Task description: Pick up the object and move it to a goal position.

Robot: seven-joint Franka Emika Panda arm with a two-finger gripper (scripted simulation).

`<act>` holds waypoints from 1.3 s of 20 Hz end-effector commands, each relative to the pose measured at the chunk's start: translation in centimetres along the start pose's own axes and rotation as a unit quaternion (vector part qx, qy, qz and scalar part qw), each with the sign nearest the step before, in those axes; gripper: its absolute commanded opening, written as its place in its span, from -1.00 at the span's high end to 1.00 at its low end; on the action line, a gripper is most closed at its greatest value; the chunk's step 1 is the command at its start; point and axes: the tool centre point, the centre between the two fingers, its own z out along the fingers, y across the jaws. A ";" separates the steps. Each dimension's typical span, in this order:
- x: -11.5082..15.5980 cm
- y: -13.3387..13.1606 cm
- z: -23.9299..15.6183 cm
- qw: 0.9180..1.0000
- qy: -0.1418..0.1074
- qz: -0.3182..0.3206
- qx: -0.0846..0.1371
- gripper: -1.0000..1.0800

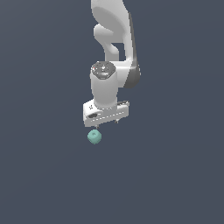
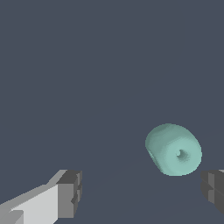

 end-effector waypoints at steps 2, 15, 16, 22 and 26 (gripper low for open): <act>0.0 1.2 0.9 0.999 -0.001 -0.041 -0.001 -0.92; -0.4 5.2 3.9 0.983 -0.005 -0.182 0.000 -0.92; -0.4 5.5 4.1 0.982 -0.005 -0.190 0.001 -0.92; -0.6 6.6 5.0 0.974 -0.005 -0.227 0.002 -0.92; -0.7 7.0 5.3 0.971 -0.005 -0.241 0.002 -0.92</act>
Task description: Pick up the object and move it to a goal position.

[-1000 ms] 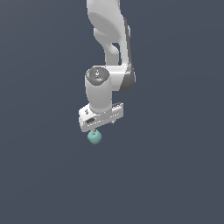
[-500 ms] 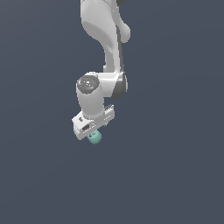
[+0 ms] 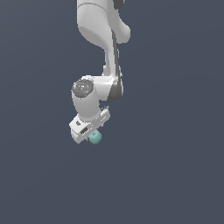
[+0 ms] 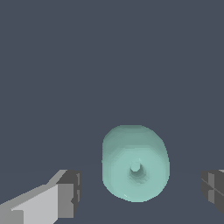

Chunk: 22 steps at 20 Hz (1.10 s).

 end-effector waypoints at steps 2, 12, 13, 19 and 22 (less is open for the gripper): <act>-0.1 0.2 0.2 1.000 0.000 -0.009 0.000 -0.92; -0.2 0.2 2.1 1.000 0.000 -0.009 0.000 -0.92; -0.2 0.1 2.7 1.000 0.000 -0.009 0.000 -0.92; -0.2 0.1 5.1 1.000 0.000 -0.011 0.000 -0.92; -0.1 0.2 5.2 1.000 0.000 -0.011 0.000 -0.92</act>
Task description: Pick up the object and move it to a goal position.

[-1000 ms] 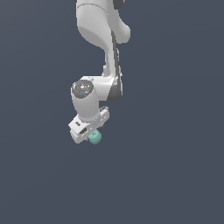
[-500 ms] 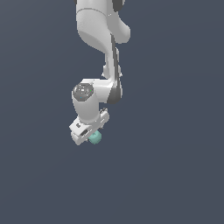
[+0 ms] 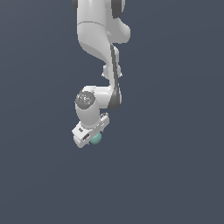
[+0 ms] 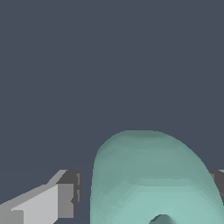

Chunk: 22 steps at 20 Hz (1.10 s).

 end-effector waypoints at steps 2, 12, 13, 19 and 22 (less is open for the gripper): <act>0.1 0.1 0.1 1.000 0.000 0.000 -0.001 1.00; 0.0 0.1 0.0 1.000 0.000 0.000 -0.001 1.00; 0.0 0.1 -0.1 1.000 0.000 0.000 -0.001 1.00; -0.3 -0.4 -1.3 1.000 0.000 0.000 -0.001 1.00; -0.5 -0.8 -2.5 1.000 0.000 0.000 -0.001 1.00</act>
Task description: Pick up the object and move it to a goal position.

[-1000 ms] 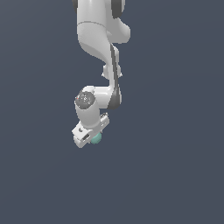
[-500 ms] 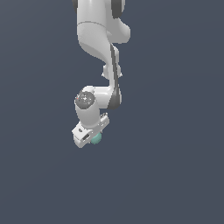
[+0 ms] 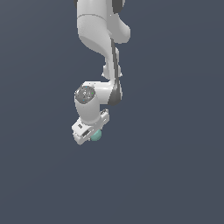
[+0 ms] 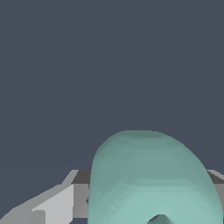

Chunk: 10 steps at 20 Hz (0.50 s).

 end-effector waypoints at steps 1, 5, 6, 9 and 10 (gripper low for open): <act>-0.2 -0.4 -1.1 1.000 0.000 0.000 -0.001 1.00; -0.7 -1.2 -3.5 1.000 0.000 0.000 -0.001 1.00; -0.9 -1.5 -4.2 1.000 0.000 0.000 -0.001 1.00; -1.4 -2.4 -6.7 1.000 0.000 0.000 -0.001 1.00; -1.6 -2.7 -7.6 1.000 0.000 0.000 -0.001 1.00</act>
